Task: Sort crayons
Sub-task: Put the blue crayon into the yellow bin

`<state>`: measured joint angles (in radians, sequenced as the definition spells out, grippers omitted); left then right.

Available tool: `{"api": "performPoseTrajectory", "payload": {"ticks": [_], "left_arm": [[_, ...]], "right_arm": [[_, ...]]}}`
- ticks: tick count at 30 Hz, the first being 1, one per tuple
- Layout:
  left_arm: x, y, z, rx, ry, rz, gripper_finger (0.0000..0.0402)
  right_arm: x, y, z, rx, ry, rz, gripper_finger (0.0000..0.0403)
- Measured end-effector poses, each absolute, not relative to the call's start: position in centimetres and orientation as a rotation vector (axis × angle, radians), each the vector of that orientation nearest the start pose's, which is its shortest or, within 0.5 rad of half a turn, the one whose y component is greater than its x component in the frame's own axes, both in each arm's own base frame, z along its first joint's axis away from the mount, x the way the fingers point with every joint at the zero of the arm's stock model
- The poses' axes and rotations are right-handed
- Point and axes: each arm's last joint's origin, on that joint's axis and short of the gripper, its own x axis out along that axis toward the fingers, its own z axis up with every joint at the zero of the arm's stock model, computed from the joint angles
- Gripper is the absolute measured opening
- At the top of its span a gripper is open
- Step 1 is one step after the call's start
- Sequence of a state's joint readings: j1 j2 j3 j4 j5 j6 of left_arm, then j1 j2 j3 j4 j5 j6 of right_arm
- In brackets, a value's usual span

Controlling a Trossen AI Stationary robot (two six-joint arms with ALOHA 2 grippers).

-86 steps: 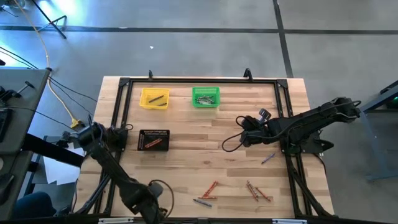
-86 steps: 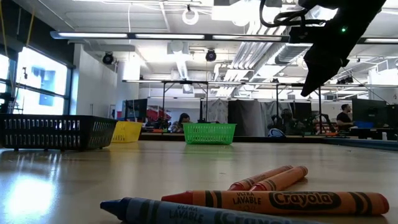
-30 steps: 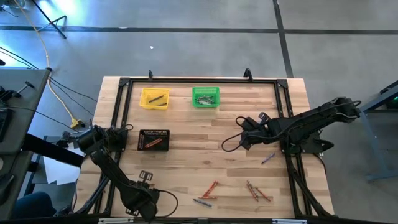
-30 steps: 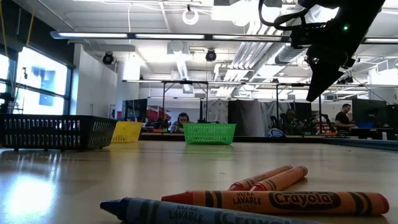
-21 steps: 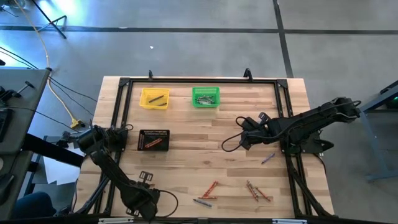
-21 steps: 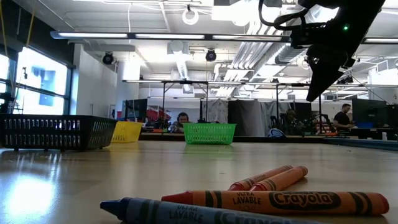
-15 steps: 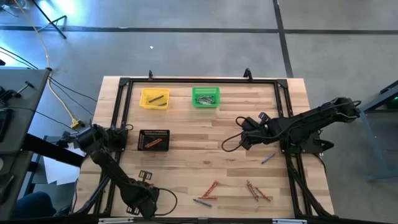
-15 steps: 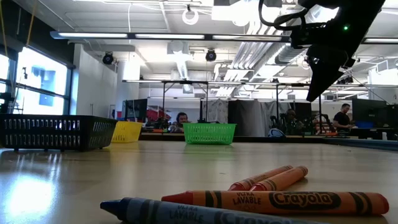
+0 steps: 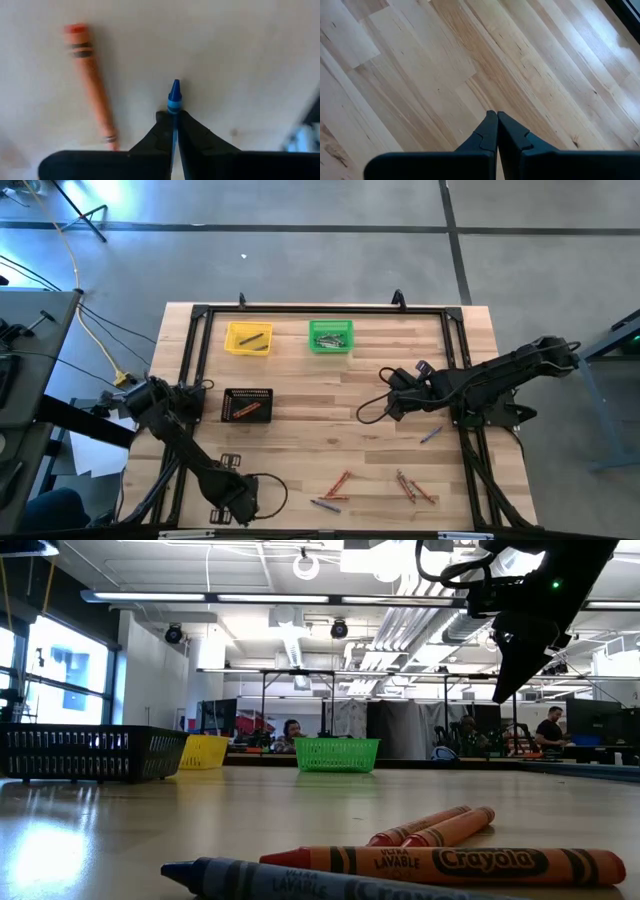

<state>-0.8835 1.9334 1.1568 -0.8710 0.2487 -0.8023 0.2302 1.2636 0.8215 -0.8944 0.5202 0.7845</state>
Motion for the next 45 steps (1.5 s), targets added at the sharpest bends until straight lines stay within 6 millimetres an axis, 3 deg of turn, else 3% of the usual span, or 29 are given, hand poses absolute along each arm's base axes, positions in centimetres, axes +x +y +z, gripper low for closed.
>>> {"api": "performPoseTrajectory", "payload": {"ticks": [3,9,18,26,33,45], "left_arm": [[21.0,-26.3,13.0,-0.099,1.789,-0.273,0.0003],[23.4,-26.7,14.9,-0.054,1.653,-0.405,0.0001],[27.6,-25.2,17.7,0.15,1.347,-0.246,0.0001],[31.8,-23.8,22.5,0.298,1.028,-0.015,0.0],[33.7,-20.4,26.9,0.279,0.893,0.373,0.0],[31.8,-12.5,31.4,0.435,0.923,0.736,0.0]], "right_arm": [[20.6,3.4,21.4,0.18,1.053,-0.693,0.0],[20.6,3.4,21.4,0.183,1.06,-0.689,0.0],[20.6,3.4,21.4,0.183,1.061,-0.689,0.0],[20.6,3.4,21.4,0.183,1.06,-0.689,0.0],[20.6,3.4,21.4,0.209,1.049,-0.704,0.0],[20.7,3.4,21.4,0.26,1.013,-0.737,0.0]]}}
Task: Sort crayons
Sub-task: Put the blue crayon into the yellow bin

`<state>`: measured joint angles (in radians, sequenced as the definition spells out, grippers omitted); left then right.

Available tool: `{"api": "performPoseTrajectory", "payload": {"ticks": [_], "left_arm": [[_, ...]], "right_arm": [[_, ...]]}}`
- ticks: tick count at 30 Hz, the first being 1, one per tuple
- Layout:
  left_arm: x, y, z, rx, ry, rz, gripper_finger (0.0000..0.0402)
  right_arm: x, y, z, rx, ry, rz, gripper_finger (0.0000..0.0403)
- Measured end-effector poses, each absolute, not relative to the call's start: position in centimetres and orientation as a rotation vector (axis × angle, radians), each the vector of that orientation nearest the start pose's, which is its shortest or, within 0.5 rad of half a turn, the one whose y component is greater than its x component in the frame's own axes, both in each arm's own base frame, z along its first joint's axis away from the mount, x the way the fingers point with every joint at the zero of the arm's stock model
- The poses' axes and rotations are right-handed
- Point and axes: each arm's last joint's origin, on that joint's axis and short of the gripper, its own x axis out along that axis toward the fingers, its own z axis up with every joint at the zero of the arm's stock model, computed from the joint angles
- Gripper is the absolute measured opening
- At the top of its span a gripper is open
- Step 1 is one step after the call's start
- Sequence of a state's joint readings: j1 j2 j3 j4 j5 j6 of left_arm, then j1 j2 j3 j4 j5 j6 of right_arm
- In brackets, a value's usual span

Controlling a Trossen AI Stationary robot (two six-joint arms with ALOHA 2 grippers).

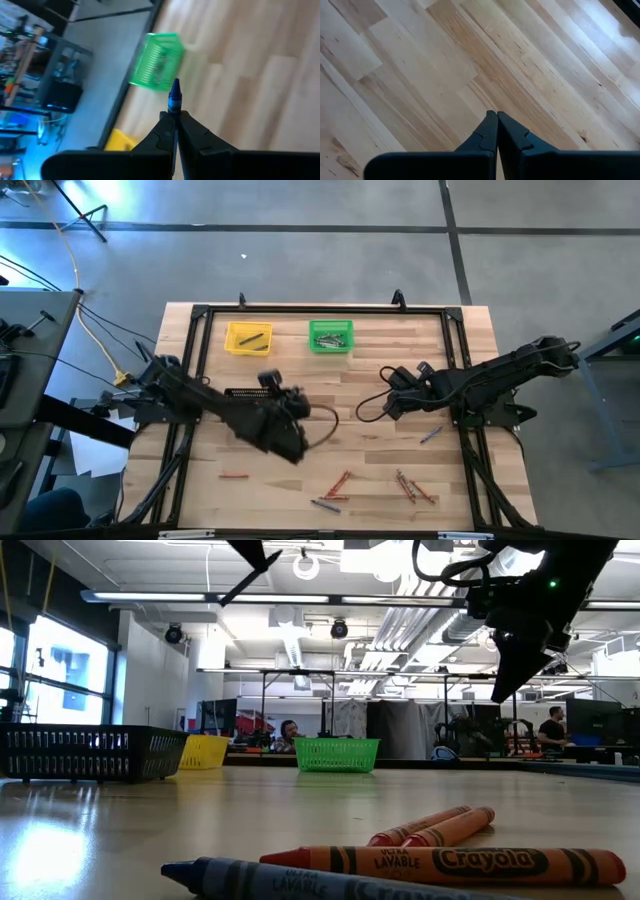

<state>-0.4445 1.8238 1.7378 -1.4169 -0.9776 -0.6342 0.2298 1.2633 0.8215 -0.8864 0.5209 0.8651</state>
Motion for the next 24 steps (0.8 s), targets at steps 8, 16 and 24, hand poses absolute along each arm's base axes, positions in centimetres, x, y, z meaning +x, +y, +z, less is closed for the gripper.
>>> {"api": "performPoseTrajectory", "payload": {"ticks": [8,16,24], "left_arm": [[29.9,-7.4,35.2,0.448,0.9,0.78,0.0],[26.4,-2.2,34.9,0.346,0.914,0.729,0.0],[23.4,3.4,33.1,0.301,0.871,0.746,0.0]], "right_arm": [[20.7,3.4,21.5,0.253,1.006,-0.743,0.0],[20.8,3.3,21.5,0.239,0.988,-0.759,0.0],[20.8,3.2,21.6,0.207,0.949,-0.793,0.0]]}}
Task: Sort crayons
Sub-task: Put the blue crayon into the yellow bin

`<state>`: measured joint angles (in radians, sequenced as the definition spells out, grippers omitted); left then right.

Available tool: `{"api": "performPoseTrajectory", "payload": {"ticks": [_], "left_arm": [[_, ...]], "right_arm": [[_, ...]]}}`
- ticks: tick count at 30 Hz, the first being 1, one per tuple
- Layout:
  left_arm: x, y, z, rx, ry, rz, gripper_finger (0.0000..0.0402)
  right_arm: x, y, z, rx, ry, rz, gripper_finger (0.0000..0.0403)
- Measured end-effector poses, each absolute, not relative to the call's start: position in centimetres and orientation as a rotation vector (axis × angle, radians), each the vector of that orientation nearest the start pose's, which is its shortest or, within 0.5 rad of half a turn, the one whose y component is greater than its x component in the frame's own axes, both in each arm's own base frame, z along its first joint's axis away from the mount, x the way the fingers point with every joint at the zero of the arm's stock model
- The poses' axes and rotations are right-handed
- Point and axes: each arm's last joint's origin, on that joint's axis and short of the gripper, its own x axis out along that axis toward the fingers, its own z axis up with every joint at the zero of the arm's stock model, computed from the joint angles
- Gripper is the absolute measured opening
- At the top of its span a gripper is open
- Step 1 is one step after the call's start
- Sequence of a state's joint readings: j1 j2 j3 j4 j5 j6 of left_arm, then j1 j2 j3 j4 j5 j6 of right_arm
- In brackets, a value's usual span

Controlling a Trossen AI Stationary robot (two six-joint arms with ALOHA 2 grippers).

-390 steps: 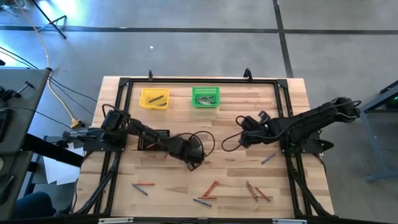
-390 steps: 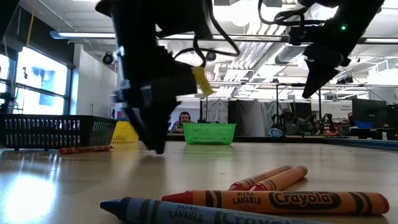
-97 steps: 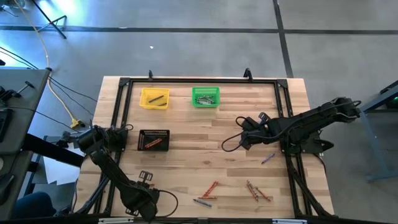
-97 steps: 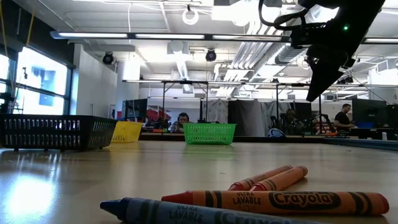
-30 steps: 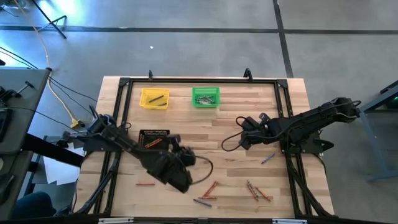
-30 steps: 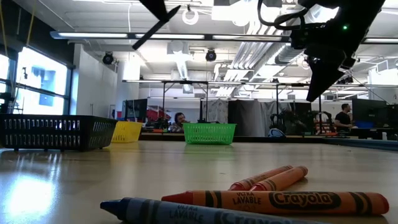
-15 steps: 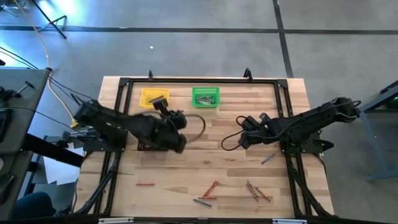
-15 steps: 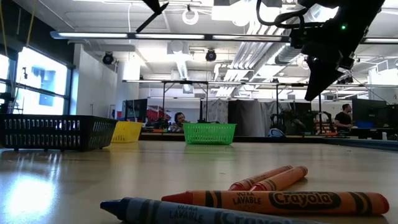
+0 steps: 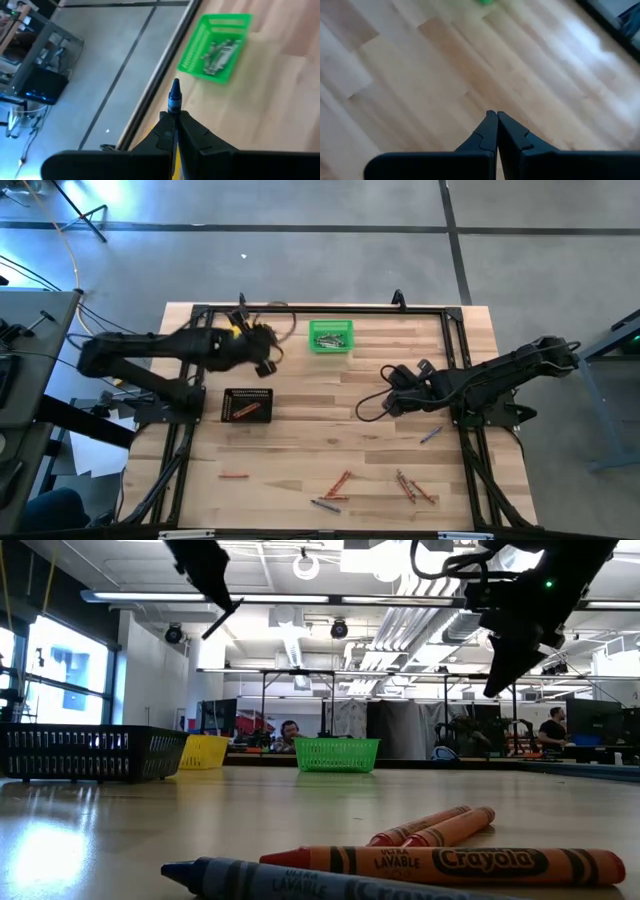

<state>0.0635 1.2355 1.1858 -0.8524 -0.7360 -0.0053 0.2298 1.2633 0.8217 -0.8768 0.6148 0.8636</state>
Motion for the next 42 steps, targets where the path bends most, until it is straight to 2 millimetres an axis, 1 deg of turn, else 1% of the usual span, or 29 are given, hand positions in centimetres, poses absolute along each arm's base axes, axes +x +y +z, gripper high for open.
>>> {"api": "performPoseTrajectory", "payload": {"ticks": [5,9,12,17,19,24,28,36,42], "left_arm": [[22.1,7.1,32.0,0.278,0.837,0.757,0.0],[21.2,10.0,30.8,0.235,0.808,0.747,0.0],[20.4,12.1,29.8,0.199,0.804,0.779,0.0],[19.2,14.6,28.5,0.129,0.771,0.827,0.0],[18.8,15.4,28.4,0.114,0.75,0.843,0.0],[17.7,16.8,27.7,0.074,0.716,0.877,0.0],[16.9,17.6,26.9,-0.024,0.688,0.881,0.0],[15.6,18.0,24.2,-0.151,0.686,0.946,0.0],[14.9,17.8,22.1,-0.275,0.673,0.998,0.0]], "right_arm": [[20.9,2.6,21.9,0.117,0.845,-0.896,0.0],[21.1,1.8,22.2,0.053,0.769,-0.989,0.0],[21.1,1.0,22.3,0.022,0.734,-1.052,0.0],[21.1,-0.5,22.5,-0.015,0.716,-1.14,0.0],[21.1,-1.2,22.5,-0.03,0.715,-1.176,0.0],[20.9,-3.4,22.8,-0.083,0.688,-1.311,0.0],[20.8,-5.3,23.0,-0.063,0.634,-1.424,0.0],[20.4,-8.8,23.3,-0.023,0.609,-1.563,0.0],[20.0,-10.8,23.6,0.003,0.588,-1.635,0.0]]}}
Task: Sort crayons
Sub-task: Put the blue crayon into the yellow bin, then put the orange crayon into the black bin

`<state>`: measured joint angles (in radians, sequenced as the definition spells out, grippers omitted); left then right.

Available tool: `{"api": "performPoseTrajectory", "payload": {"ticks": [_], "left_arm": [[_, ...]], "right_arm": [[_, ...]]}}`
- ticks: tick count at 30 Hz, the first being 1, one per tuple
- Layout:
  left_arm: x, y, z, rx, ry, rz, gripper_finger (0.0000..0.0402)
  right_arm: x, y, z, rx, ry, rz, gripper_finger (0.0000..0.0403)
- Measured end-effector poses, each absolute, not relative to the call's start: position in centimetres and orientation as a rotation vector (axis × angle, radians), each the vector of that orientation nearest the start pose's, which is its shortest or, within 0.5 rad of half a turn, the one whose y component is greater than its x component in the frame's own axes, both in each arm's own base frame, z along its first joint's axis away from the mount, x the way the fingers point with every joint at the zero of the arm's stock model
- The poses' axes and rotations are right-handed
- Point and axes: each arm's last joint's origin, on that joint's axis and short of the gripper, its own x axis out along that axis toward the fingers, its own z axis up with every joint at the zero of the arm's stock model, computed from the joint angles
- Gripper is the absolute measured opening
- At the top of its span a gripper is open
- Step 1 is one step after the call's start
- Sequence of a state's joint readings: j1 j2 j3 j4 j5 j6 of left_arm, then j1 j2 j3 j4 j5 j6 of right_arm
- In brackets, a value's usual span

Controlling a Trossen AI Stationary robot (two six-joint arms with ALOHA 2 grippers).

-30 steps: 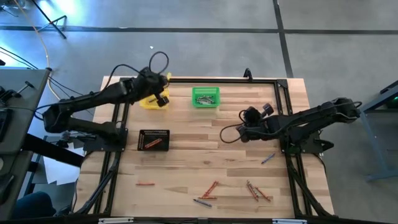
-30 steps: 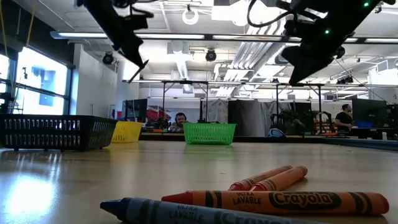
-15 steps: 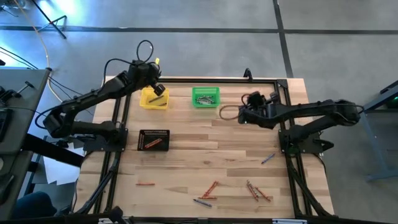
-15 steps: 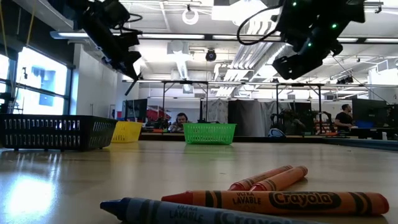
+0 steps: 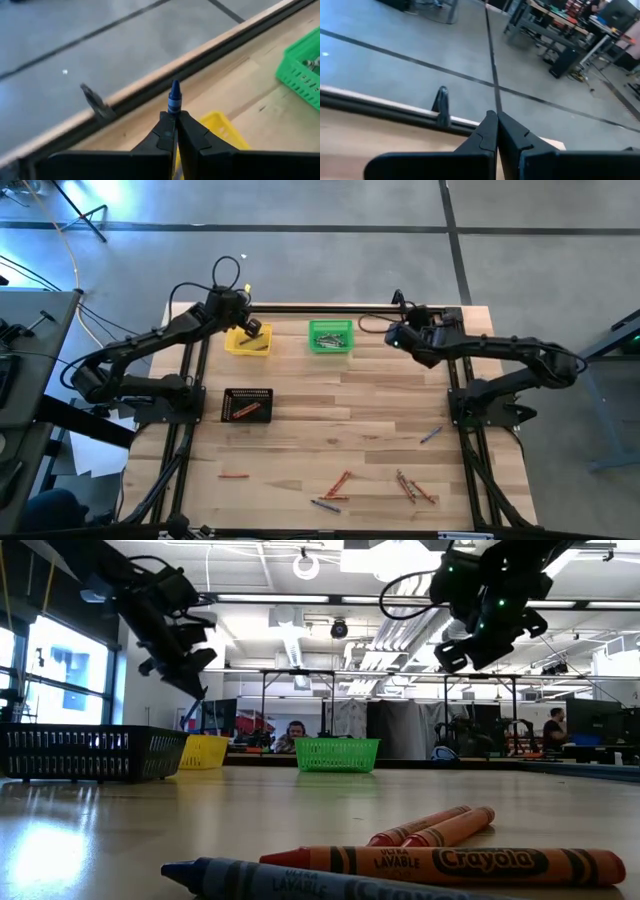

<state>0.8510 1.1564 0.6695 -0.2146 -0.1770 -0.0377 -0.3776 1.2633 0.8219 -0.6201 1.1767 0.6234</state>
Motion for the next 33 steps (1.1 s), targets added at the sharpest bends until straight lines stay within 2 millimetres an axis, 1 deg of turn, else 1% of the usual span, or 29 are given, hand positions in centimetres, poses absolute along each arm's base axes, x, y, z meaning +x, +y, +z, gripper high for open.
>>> {"api": "performPoseTrajectory", "payload": {"ticks": [3,6,10,14,20,27,33], "left_arm": [[14.7,17.4,21.1,-0.33,0.677,1.007,0.0],[14.6,17.2,20.5,-0.347,0.69,1.007,0.0],[14.6,17.2,20.5,-0.373,0.674,1.018,0.0002],[14.6,17.1,20.5,-0.413,0.652,1.034,0.0014],[14.6,17.1,20.5,-0.415,0.652,1.035,0.0049],[14.6,17.1,20.5,-0.416,0.654,1.033,0.0084],[15.3,16.4,20.4,-0.472,0.648,0.881,0.0092]], "right_arm": [[19.6,-11.6,23.6,0.014,0.59,-1.672,0.0],[19.2,-12.3,23.6,0.024,0.592,-1.706,0.0],[18.7,-13.0,23.6,0.046,0.59,-1.741,0.0],[18.5,-13.4,23.5,0.085,0.599,-1.73,0.0],[18.5,-13.6,23.4,0.125,0.619,-1.699,0.0],[18.6,-13.5,23.3,0.086,0.699,-1.642,0.0],[18.8,-13.2,23.4,-0.005,0.783,-1.594,0.0]]}}
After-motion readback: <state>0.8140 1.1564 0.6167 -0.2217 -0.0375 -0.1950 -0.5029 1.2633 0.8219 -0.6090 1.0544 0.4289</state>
